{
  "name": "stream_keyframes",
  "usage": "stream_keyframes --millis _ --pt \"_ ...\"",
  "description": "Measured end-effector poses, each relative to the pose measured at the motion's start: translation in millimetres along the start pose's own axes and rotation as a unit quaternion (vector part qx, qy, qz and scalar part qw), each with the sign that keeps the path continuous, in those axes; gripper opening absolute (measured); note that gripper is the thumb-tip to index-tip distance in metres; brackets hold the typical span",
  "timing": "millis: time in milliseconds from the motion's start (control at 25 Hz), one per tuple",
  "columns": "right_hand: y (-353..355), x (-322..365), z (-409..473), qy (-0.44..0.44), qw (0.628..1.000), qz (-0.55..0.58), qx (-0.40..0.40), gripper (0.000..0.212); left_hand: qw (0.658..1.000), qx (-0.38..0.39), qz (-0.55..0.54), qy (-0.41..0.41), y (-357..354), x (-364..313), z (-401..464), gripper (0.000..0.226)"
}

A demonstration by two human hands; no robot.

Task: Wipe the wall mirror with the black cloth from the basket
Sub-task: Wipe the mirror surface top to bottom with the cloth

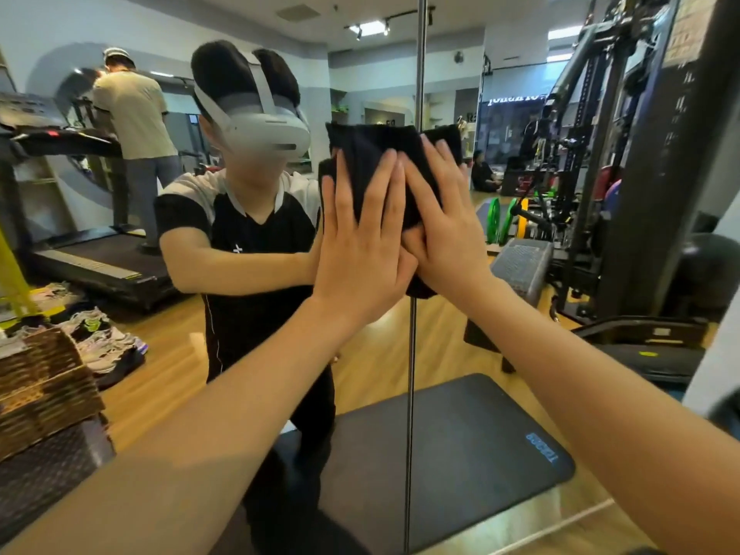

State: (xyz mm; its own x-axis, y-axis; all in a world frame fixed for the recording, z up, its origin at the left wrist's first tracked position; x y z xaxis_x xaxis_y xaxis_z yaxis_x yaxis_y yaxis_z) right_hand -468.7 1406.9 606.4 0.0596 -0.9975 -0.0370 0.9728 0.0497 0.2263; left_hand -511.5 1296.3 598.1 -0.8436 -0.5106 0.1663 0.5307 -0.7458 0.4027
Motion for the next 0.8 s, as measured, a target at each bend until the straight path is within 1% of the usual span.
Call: stream_keyframes --millis 120,280,400,520,640,720,800 --pt "-6 6 -30 -0.009 1.0 0.013 -0.001 0.063 1.0 0.001 -0.004 -0.015 -9 0 -31 0.068" --pt "-32 16 -121 -0.033 0.999 0.016 0.01 0.061 0.999 0.031 0.009 -0.043 -40 -7 -111 0.069" --pt "-49 22 -189 -0.047 0.998 0.012 0.044 0.062 0.995 0.081 0.014 -0.052 -65 -13 -174 0.077" --pt "-62 33 -248 -0.051 0.994 0.019 0.099 0.069 0.989 0.137 0.019 -0.053 -81 -16 -233 0.081" --pt "-70 48 -273 -0.052 0.99 0.018 0.13 0.077 0.982 0.18 0.037 -0.052 -83 -15 -263 0.09" --pt "-73 53 -274 -0.071 0.99 0.01 0.125 0.081 0.977 0.197 0.058 -0.052 -81 -14 -265 0.099" --pt "-77 63 -271 -0.085 0.989 0.007 0.123 0.084 0.974 0.205 0.074 -0.058 -73 -8 -265 0.103"
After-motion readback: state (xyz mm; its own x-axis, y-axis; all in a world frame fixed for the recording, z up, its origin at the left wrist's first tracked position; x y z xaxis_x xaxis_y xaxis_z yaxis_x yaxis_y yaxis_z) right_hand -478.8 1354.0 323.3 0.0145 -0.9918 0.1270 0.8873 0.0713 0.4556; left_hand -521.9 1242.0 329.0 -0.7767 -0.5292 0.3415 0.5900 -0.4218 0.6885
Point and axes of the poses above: each hand's wrist, its own z-axis towards the middle knuckle, its own y-axis out of the back of the hand, x = y × z, the point moved 6 cm from there along z, towards the middle knuckle, and after that the axes turned 1 degree about -z, right-handed, at the moved point
